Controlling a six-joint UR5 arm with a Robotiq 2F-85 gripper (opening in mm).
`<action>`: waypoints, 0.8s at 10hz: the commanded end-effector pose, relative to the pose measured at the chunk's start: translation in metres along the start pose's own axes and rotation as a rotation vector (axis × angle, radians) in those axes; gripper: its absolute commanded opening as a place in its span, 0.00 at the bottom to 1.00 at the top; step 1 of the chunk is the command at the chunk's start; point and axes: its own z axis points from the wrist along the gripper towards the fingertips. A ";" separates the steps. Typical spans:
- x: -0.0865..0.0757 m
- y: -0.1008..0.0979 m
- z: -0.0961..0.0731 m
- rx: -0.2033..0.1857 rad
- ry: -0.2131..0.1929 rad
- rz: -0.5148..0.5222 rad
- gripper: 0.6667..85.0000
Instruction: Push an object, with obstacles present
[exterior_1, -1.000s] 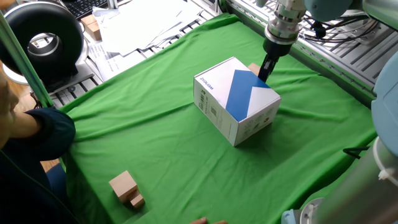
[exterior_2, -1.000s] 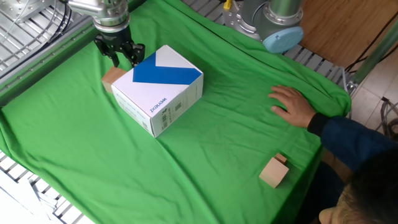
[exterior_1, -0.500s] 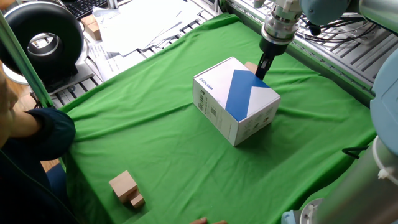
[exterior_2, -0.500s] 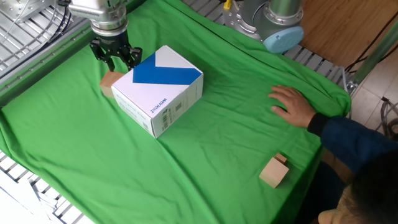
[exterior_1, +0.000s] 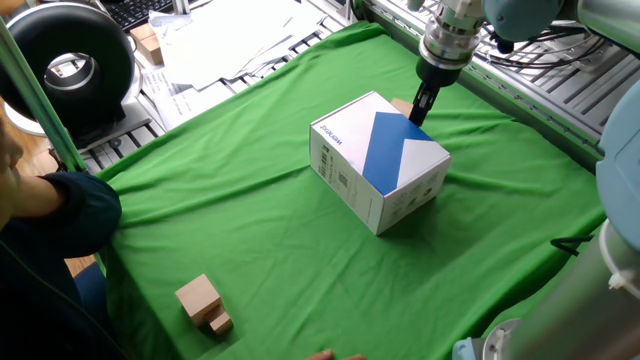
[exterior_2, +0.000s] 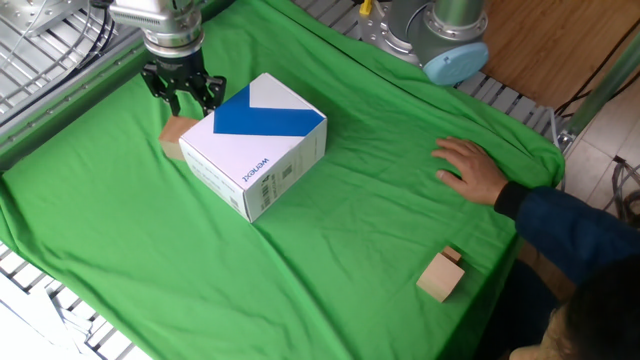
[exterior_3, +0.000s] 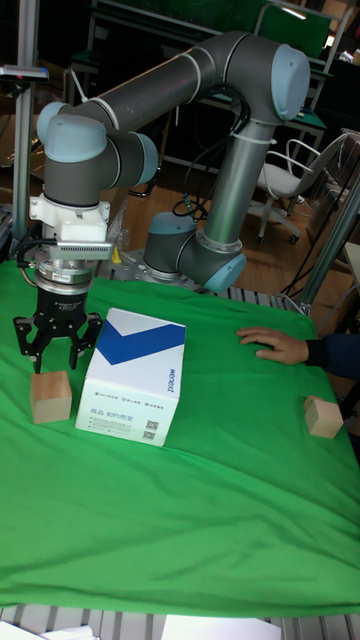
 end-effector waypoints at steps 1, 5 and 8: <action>0.001 -0.001 -0.001 0.000 -0.014 0.006 0.65; 0.005 0.003 0.004 -0.013 0.003 0.002 0.63; 0.007 0.001 0.000 -0.008 0.014 -0.007 0.67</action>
